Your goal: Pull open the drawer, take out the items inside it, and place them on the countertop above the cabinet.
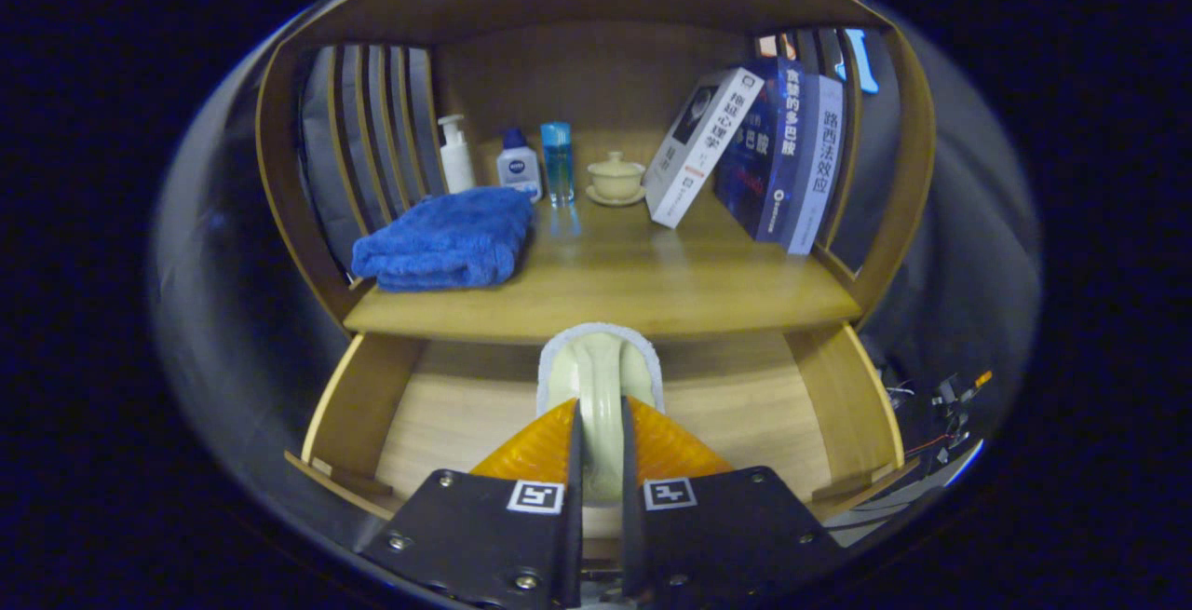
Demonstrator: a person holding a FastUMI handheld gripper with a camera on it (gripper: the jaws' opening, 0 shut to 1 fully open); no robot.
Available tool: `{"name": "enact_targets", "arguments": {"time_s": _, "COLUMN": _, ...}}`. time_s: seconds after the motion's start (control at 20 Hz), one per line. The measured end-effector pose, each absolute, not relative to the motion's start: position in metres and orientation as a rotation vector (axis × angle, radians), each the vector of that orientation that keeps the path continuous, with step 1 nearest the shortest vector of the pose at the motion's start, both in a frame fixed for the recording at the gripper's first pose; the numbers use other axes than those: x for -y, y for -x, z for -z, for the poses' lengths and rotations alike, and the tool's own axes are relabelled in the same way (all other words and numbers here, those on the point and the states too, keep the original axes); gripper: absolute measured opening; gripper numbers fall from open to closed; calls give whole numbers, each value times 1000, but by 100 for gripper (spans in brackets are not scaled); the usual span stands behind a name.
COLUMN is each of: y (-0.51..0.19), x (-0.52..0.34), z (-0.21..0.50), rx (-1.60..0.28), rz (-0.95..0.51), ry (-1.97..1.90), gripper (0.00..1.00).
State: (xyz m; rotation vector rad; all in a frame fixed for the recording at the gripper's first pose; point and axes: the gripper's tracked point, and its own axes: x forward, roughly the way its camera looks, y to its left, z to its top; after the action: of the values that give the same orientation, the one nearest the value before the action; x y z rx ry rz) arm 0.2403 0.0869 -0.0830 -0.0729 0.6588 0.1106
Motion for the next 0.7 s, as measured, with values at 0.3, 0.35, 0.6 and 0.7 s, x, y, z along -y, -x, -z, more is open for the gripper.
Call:
{"name": "enact_targets", "arguments": {"time_s": 0.3, "y": -294, "x": -94, "z": 62, "rx": -577, "rz": -77, "ry": 81, "gripper": 17}}
{"name": "enact_targets", "arguments": {"time_s": 0.35, "y": -304, "x": -94, "z": 61, "rx": -568, "rz": -70, "ry": 75, "gripper": 17}}
{"name": "enact_targets", "arguments": {"time_s": 0.6, "y": -348, "x": -99, "z": 60, "rx": -517, "rz": -79, "ry": 43, "gripper": 17}}
{"name": "enact_targets", "arguments": {"time_s": 0.7, "y": -359, "x": -96, "z": 66, "rx": -519, "rz": -62, "ry": 45, "gripper": 17}}
